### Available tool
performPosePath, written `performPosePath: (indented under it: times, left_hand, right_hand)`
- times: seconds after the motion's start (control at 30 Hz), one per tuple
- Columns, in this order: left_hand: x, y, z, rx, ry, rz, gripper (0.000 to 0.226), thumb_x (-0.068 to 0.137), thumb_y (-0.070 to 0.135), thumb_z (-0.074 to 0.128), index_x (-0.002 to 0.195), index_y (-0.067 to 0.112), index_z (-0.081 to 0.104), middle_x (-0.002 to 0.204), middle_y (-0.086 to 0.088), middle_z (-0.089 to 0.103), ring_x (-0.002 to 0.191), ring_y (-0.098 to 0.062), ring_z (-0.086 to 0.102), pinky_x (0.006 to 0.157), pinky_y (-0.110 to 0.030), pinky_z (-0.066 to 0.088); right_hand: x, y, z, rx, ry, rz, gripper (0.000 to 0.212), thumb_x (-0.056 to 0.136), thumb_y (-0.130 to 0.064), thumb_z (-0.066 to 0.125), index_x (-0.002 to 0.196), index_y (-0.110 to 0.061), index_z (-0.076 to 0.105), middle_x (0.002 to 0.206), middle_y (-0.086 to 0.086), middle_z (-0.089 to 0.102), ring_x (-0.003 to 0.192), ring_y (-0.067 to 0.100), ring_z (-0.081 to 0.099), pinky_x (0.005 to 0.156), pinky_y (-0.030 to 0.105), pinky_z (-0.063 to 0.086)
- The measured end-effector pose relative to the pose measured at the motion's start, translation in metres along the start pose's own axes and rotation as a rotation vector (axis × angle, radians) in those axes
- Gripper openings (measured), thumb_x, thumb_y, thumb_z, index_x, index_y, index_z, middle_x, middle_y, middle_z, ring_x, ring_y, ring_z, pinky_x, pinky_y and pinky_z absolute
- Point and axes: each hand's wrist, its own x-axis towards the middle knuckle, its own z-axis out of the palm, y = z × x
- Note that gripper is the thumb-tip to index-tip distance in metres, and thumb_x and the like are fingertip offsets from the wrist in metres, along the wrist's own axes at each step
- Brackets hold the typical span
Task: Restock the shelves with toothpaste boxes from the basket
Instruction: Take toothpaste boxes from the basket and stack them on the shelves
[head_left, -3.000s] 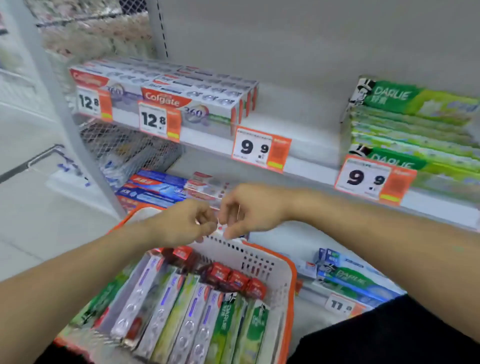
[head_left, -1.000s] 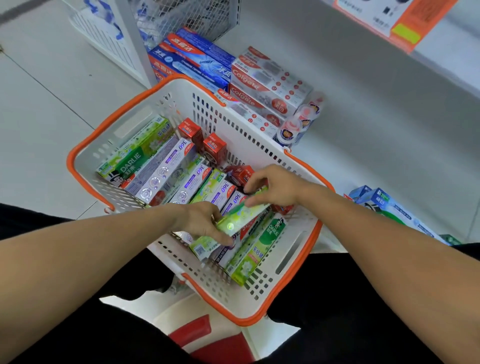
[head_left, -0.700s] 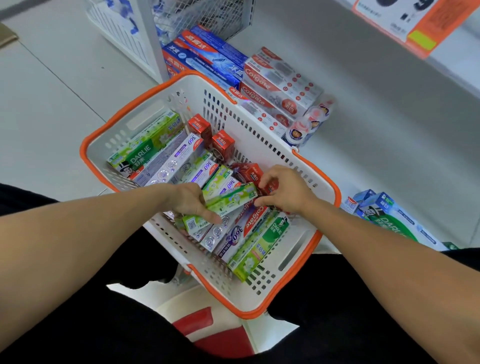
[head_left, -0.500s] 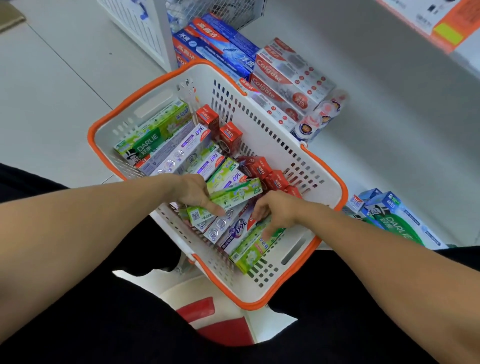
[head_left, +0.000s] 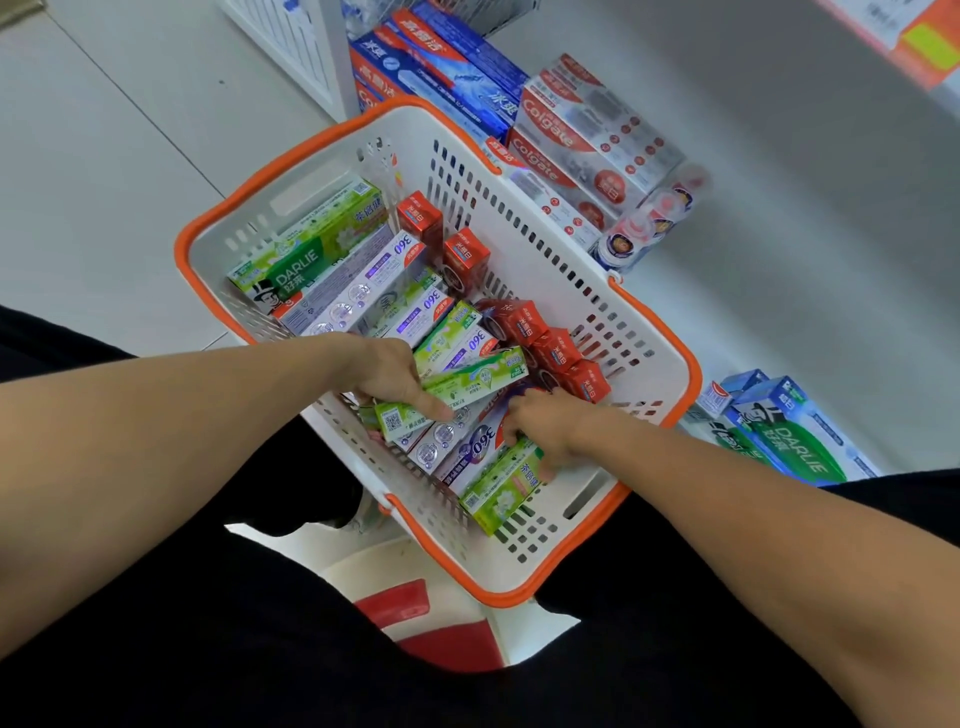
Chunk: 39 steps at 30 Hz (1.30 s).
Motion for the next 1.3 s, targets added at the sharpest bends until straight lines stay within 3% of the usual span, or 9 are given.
performPosePath:
  times: [0.17,0.2,0.23,0.27,0.43,0.63,0.8,1.07,1.3]
  left_hand:
    - [-0.005,0.000,0.000,-0.020,-0.031,-0.002,0.113,0.053,0.077,0.076,0.134,0.001,0.055,0.117,-0.019,0.059,0.113,-0.036,0.057,0.101,-0.050,0.048]
    - [-0.005,0.000,-0.001,-0.042,-0.034,-0.003,0.111,0.054,0.075,0.077,0.133,0.000,0.054,0.098,0.008,0.038,0.106,-0.034,0.059,0.096,-0.047,0.050]
    - [-0.007,0.002,-0.004,-0.056,-0.040,-0.004,0.106,0.058,0.073,0.077,0.132,0.000,0.054,0.128,-0.021,0.045,0.102,-0.033,0.061,0.089,-0.045,0.053]
    - [-0.009,0.002,-0.007,-0.068,-0.045,-0.009,0.103,0.061,0.071,0.077,0.132,0.001,0.054,0.094,-0.010,0.056,0.097,-0.033,0.062,0.081,-0.043,0.053]
    - [-0.028,0.000,-0.032,-0.216,-0.031,-0.048,0.132,0.038,0.081,0.081,0.138,0.003,0.046,0.126,-0.008,0.043,0.077,-0.015,0.041,0.080,-0.037,0.036]
    - [-0.036,-0.005,-0.049,-0.610,0.107,0.003,0.135,0.051,0.068,0.088,0.153,0.004,0.028,0.160,-0.009,0.033,0.139,-0.033,0.043,0.109,-0.048,0.043]
    - [-0.051,0.016,-0.059,-1.039,0.210,0.094,0.072,0.074,0.051,0.083,0.131,0.014,0.059,0.114,-0.011,0.073,0.096,-0.033,0.072,0.075,-0.040,0.061]
    - [-0.104,0.062,-0.095,-1.158,0.458,0.285,0.032,0.083,0.023,0.078,0.108,0.005,0.071,0.093,-0.015,0.077,0.073,-0.030,0.073,0.057,-0.036,0.058]
    - [-0.169,0.073,-0.137,-0.974,0.309,0.461,0.051,0.068,0.018,0.080,0.115,0.002,0.070,0.106,-0.019,0.075,0.101,-0.036,0.072,0.100,-0.055,0.049]
  right_hand:
    - [0.002,0.003,0.000,0.065,0.013,0.005,0.056,0.071,-0.035,0.087,0.116,-0.025,0.056,0.121,-0.002,0.052,0.112,0.021,0.044,0.085,0.038,0.029]
    - [0.002,0.005,-0.001,0.111,0.003,0.016,0.056,0.070,-0.033,0.088,0.115,-0.025,0.056,0.119,-0.002,0.055,0.111,0.021,0.048,0.086,0.038,0.028]
    - [0.000,0.007,-0.003,0.164,0.000,0.030,0.056,0.070,-0.032,0.089,0.115,-0.025,0.057,0.117,-0.003,0.058,0.108,0.022,0.052,0.088,0.037,0.029]
    - [-0.003,0.009,-0.006,0.227,0.004,0.044,0.056,0.070,-0.031,0.089,0.115,-0.025,0.057,0.115,-0.004,0.058,0.107,0.023,0.054,0.090,0.037,0.033]
    - [-0.022,0.009,-0.040,0.516,0.091,0.058,0.052,0.076,-0.043,0.084,0.117,-0.019,0.064,0.105,-0.006,0.055,0.093,0.014,0.053,0.080,0.029,0.042]
    - [-0.038,0.008,-0.078,0.921,0.112,0.251,0.045,0.085,-0.050,0.073,0.071,-0.010,0.059,0.062,0.001,0.051,0.055,0.018,0.046,0.062,0.033,0.039]
    - [-0.056,-0.001,-0.104,1.664,0.303,0.185,0.031,0.095,-0.027,0.067,0.112,-0.001,0.065,0.094,0.015,0.077,0.088,0.027,0.074,0.094,0.043,0.056]
    - [-0.076,-0.040,-0.156,2.011,0.765,-0.229,0.045,0.086,-0.022,0.077,0.121,-0.011,0.051,0.102,0.006,0.074,0.094,0.030,0.072,0.087,0.065,0.054]
    - [-0.134,-0.030,-0.187,1.956,0.748,-0.510,0.036,0.088,-0.012,0.064,0.123,-0.021,0.066,0.123,0.016,0.069,0.105,0.032,0.068,0.088,0.052,0.058]
